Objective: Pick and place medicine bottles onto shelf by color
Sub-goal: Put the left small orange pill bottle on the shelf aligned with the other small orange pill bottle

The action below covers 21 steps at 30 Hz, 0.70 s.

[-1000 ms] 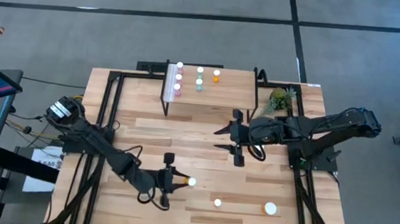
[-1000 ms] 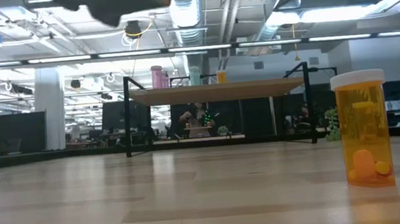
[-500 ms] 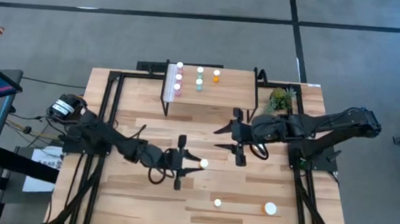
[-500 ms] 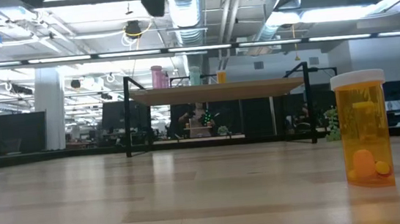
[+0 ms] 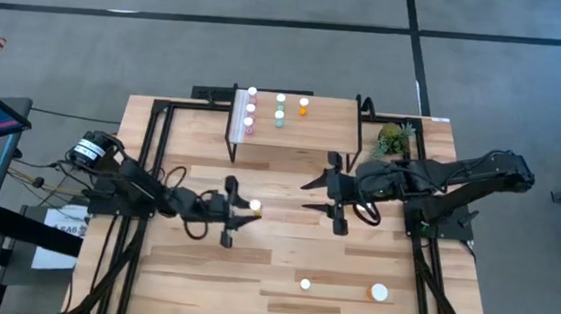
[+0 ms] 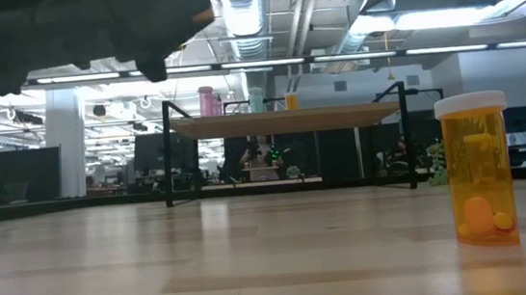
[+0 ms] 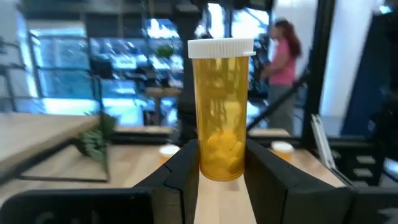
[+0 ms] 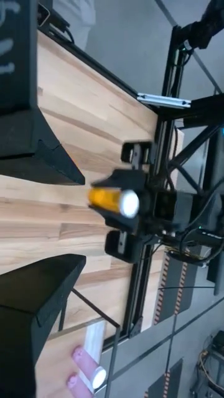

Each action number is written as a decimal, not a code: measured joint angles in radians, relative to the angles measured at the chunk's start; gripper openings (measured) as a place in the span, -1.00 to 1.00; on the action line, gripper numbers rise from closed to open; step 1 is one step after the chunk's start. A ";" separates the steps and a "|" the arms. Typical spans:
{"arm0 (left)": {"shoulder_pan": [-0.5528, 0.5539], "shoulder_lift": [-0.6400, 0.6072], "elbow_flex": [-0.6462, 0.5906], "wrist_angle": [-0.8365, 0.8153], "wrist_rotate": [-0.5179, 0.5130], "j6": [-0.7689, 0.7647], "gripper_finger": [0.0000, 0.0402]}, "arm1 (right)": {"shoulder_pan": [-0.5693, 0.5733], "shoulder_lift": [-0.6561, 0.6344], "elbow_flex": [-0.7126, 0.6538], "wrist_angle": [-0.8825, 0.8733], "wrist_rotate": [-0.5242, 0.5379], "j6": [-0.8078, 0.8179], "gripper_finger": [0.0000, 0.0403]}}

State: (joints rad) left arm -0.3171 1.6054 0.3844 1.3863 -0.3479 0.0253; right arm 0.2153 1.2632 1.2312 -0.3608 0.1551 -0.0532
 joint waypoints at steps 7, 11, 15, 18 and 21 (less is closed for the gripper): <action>-0.003 0.000 0.012 -0.026 -0.023 0.027 -0.52 | -0.013 0.085 0.010 0.055 -0.012 0.000 0.06; 0.001 0.000 0.067 -0.159 -0.027 0.031 -0.52 | -0.042 0.172 0.069 0.034 -0.082 -0.003 0.06; 0.005 0.000 0.112 -0.285 -0.029 0.019 -0.52 | -0.056 0.250 0.162 -0.052 -0.108 -0.025 0.06; 0.005 0.000 0.134 -0.333 -0.033 0.018 -0.52 | -0.062 0.298 0.210 -0.056 -0.113 -0.044 0.06; 0.005 0.000 0.145 -0.346 -0.033 0.018 -0.52 | -0.063 0.337 0.237 -0.077 -0.147 -0.053 0.06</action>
State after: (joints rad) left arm -0.3122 1.6054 0.5289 1.0405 -0.3809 0.0437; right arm 0.1523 1.6005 1.4686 -0.4382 0.0079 -0.1062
